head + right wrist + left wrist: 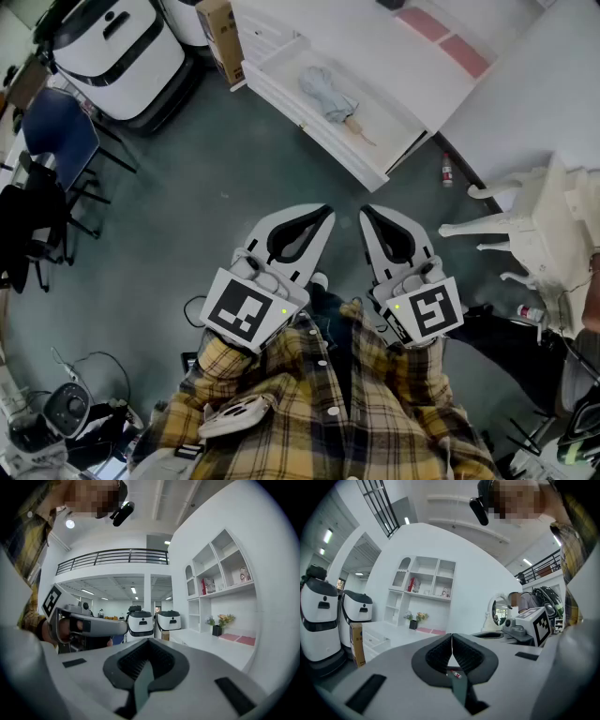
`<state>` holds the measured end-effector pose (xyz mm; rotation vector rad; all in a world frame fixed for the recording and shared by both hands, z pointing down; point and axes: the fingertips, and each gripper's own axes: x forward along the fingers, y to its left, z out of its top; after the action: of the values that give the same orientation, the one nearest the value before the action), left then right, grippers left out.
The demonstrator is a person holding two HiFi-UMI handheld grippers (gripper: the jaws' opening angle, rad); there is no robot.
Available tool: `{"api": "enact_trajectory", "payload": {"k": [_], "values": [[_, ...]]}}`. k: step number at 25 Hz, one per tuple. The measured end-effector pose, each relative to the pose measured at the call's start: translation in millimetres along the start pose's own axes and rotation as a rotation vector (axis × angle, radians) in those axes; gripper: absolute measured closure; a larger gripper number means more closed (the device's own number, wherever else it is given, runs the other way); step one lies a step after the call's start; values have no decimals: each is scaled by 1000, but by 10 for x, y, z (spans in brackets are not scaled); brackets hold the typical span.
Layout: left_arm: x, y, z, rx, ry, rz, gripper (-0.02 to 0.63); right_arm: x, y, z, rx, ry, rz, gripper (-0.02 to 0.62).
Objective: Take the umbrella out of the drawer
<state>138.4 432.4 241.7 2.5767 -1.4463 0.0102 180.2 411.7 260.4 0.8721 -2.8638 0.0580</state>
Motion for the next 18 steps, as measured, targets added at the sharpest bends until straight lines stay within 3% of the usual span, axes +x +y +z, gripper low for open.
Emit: {"api": "enact_trajectory", "payload": {"k": [18], "values": [[-44, 6, -34, -25, -18, 84, 583, -18, 13, -35, 32, -18, 67, 578]]}}
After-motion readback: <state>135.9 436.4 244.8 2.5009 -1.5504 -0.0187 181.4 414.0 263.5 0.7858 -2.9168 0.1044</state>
